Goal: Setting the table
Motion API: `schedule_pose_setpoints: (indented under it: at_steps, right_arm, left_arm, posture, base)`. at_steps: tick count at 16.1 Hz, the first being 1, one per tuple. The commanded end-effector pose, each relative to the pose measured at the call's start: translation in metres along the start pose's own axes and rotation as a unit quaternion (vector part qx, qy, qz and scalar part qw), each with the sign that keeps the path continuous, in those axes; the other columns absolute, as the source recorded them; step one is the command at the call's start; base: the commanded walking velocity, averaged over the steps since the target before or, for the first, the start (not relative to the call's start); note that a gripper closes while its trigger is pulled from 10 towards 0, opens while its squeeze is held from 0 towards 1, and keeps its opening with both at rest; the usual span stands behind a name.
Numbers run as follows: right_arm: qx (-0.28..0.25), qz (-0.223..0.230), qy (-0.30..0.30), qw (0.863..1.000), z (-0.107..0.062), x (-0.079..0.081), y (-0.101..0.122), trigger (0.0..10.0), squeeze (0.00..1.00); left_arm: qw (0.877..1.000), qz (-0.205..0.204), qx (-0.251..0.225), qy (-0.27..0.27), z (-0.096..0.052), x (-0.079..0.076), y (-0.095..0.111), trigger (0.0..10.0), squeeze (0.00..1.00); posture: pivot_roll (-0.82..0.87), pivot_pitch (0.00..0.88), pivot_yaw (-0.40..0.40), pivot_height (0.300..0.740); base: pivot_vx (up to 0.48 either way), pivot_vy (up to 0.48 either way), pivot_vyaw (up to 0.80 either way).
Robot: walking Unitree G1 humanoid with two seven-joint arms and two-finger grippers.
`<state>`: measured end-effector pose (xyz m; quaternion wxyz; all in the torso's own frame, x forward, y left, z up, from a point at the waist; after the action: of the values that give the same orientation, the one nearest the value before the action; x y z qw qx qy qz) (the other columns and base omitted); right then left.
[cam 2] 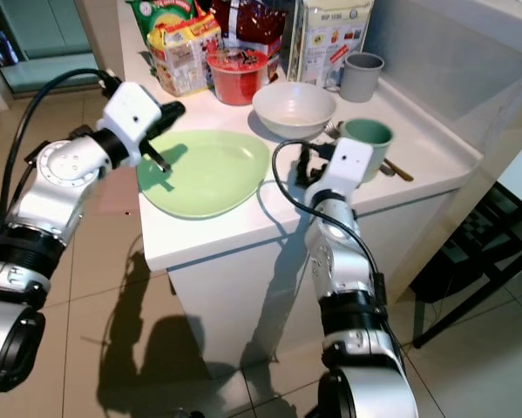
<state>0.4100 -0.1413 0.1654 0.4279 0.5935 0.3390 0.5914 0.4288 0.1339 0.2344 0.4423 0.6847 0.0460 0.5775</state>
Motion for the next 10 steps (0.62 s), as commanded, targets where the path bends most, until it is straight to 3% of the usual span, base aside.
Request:
schedule_pose_setpoints:
  at_steps: [1, 5, 10]
  right_arm:
    - [-0.026, -0.022, 0.019, 0.999, -0.001, 0.010, 0.013, 10.0, 0.00]
    - [-0.028, -0.047, 0.071, 0.996, -0.003, 0.028, 0.015, 10.0, 0.00]
    - [-0.034, -0.030, 0.131, 0.990, -0.011, 0.053, 0.020, 10.0, 0.00]
  left_arm:
    - [1.000, -0.013, 0.016, 0.019, -0.004, 0.013, -0.007, 10.0, 0.00]
    - [0.998, -0.023, 0.043, 0.028, -0.012, 0.011, -0.025, 10.0, 0.00]
    - [0.994, -0.056, 0.087, 0.030, -0.025, 0.000, -0.052, 10.0, 0.00]
  posture:
    - [0.07, 0.000, 0.024, 0.740]
    - [0.07, 0.000, 0.016, 0.740]
    - [0.07, 0.000, 0.016, 0.740]
  base:
    - [0.000, 0.000, 0.00]
    - [0.000, 0.000, 0.00]
    - [0.000, 0.000, 0.00]
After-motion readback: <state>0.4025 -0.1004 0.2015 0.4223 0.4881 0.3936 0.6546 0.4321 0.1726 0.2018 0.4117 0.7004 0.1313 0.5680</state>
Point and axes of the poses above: a point about 5 cm out from each wrist's last joint towards the gripper, its own z axis pointing out of the wrist towards the gripper, its own y axis along the axis of the wrist's last joint, x = y × z, the point moved 5 cm from there along z, pointing out of the wrist towards the gripper, and after that the axes turned 12 degrees about z, right-handed, at the moved point
